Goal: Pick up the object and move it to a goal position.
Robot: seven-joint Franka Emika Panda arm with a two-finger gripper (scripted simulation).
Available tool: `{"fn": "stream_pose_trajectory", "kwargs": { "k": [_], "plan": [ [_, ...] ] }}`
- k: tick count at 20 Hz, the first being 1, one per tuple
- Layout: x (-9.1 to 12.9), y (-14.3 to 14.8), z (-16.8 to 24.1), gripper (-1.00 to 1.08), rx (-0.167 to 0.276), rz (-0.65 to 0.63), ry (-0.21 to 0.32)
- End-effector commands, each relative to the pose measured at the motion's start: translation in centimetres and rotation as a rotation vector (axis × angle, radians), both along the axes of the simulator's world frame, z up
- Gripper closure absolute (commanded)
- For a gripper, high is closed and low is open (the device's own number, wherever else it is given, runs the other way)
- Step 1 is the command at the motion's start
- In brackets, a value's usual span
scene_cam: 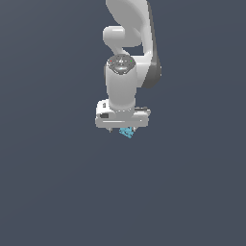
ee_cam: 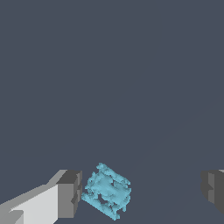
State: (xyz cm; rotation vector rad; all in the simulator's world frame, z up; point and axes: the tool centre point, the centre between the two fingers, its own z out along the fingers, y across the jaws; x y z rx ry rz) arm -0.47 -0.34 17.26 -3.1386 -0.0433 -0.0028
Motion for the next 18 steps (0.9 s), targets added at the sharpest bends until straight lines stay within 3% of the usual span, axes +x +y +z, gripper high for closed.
{"fn": "stream_pose_trajectory", "kwargs": {
  "k": [1,18],
  "plan": [
    [0.0,0.0,0.0,-0.92,0.0,0.0,0.0],
    [-0.69,-0.08,-0.57,-0.92,0.008,0.032,0.025]
  ]
}}
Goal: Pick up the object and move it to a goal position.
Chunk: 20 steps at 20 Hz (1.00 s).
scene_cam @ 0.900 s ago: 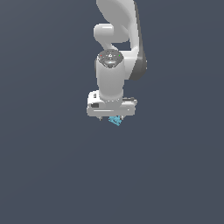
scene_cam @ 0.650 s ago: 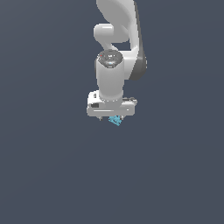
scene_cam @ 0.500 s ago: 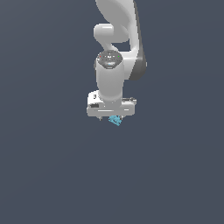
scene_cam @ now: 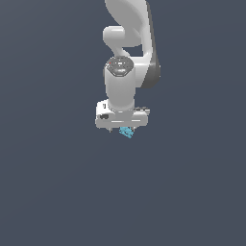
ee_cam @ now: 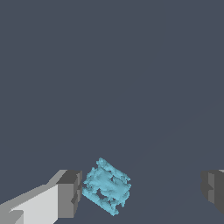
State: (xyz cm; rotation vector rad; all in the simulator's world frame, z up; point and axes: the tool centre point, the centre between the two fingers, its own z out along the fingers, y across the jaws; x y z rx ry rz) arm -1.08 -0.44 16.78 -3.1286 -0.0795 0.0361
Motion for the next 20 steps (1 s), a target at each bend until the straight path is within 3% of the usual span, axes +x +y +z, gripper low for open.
{"fn": "stream_pose_trajectory", "kwargs": {
  "k": [1,10,20],
  "plan": [
    [-0.2,0.0,-0.2,-0.92,0.0,0.018,0.0],
    [-1.4,0.3,-1.6,-0.92,-0.003,0.17,-0.004],
    [-4.0,1.1,-4.1,-0.92,-0.005,0.461,-0.011]
  ]
}}
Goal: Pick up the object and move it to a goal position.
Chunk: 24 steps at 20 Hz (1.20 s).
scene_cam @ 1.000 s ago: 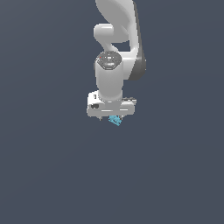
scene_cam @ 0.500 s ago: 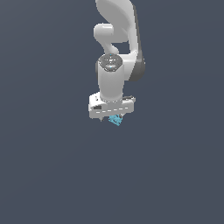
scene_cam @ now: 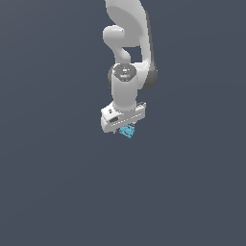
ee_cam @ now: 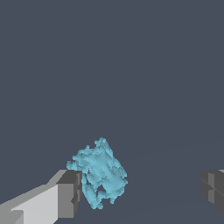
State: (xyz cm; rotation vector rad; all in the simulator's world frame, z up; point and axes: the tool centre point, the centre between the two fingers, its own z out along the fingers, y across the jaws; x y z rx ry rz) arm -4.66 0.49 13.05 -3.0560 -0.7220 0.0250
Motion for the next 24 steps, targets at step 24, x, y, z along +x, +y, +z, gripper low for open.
{"fn": "stream_pose_trajectory", "kwargs": {
  "k": [24],
  "plan": [
    [-5.4,1.9,-3.9,-0.92,0.007,0.548,-0.015]
  ]
}}
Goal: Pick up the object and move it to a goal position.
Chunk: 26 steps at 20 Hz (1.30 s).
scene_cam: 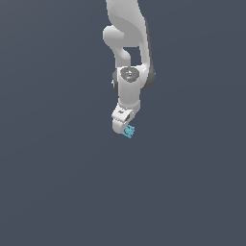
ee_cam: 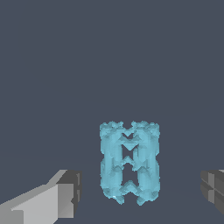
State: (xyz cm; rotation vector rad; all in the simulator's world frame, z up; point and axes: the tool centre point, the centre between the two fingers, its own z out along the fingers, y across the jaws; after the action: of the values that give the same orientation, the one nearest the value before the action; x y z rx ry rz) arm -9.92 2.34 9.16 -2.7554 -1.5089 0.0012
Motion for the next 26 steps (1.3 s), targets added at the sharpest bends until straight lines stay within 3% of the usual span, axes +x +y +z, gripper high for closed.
{"fn": "stream_pose_trajectory", "kwargs": {
  "k": [1,22,23,26],
  "plan": [
    [-0.1,0.0,-0.1,-0.92,0.0,0.013,-0.001],
    [-0.2,0.0,-5.1,-0.92,0.0,0.014,0.0],
    [-0.2,0.0,-5.1,1.08,0.0,0.014,0.0],
    [-0.2,0.0,-5.1,1.08,0.0,0.014,0.0]
  ]
}}
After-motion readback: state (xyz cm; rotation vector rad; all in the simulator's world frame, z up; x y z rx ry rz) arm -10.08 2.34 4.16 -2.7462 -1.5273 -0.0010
